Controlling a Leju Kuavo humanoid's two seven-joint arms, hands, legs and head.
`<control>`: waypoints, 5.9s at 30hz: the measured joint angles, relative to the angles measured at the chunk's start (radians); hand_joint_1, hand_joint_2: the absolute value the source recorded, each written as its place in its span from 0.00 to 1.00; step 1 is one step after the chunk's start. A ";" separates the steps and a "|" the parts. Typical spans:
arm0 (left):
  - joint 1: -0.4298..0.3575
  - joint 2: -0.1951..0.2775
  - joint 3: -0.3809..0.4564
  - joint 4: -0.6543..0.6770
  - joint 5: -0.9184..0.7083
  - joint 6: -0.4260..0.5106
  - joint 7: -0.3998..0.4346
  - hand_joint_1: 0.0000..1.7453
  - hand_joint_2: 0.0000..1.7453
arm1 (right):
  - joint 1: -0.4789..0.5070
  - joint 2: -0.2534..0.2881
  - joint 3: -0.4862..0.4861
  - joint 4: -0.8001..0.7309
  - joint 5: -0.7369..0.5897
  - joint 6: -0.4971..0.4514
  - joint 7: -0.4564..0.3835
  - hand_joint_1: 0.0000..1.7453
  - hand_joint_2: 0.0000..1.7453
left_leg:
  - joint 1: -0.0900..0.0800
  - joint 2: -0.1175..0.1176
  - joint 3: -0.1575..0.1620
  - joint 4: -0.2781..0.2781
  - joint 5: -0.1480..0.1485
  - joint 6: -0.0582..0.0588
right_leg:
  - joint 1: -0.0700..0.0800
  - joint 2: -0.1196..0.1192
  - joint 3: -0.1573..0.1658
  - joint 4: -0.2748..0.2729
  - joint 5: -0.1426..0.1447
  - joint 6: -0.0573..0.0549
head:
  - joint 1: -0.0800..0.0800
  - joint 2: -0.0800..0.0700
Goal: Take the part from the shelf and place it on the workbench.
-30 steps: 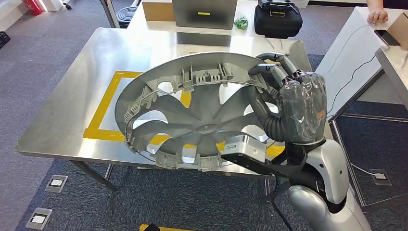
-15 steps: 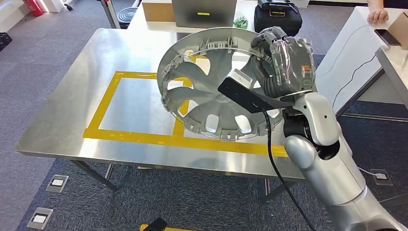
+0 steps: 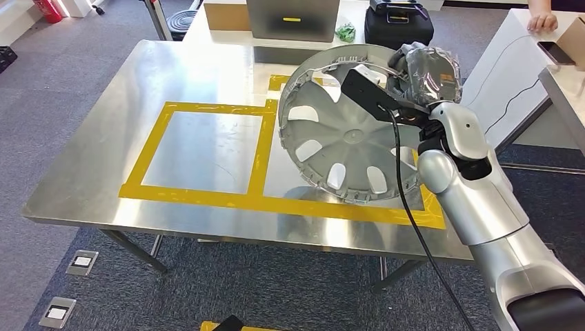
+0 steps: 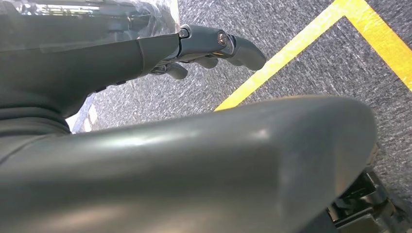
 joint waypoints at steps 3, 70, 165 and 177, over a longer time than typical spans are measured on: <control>0.003 -0.001 0.000 0.000 0.001 0.004 0.000 0.00 1.00 | -0.018 -0.001 -0.003 0.053 -0.007 -0.002 0.005 1.00 1.00 | 0.000 0.000 0.000 0.000 0.000 0.000 | 0.000 0.000 0.000 0.000 0.000 0.000 | 0.000 0.000; 0.052 -0.057 0.000 0.001 -0.040 0.037 0.036 0.00 1.00 | -0.047 0.154 0.009 0.515 0.178 -0.154 -0.084 1.00 1.00 | 0.000 0.001 0.004 -0.003 0.001 -0.001 | 0.000 0.002 0.001 0.000 0.000 -0.001 | 0.000 0.000; 0.057 0.024 0.028 0.002 -0.021 0.164 0.057 0.00 0.00 | 0.465 -0.309 -0.182 -0.919 -0.650 -0.272 -0.285 0.00 0.00 | 0.004 0.008 0.019 -0.049 0.033 0.028 | -0.011 0.002 -0.048 0.109 -0.074 0.026 | 0.002 0.000; 0.057 0.025 0.047 0.002 -0.016 0.167 0.032 0.00 0.00 | 0.497 -0.332 -0.180 -0.945 -0.716 -0.260 -0.314 0.00 0.00 | 0.016 0.005 -0.021 -0.011 0.039 -0.036 | -0.033 0.010 -0.018 0.014 0.018 0.009 | 0.009 0.000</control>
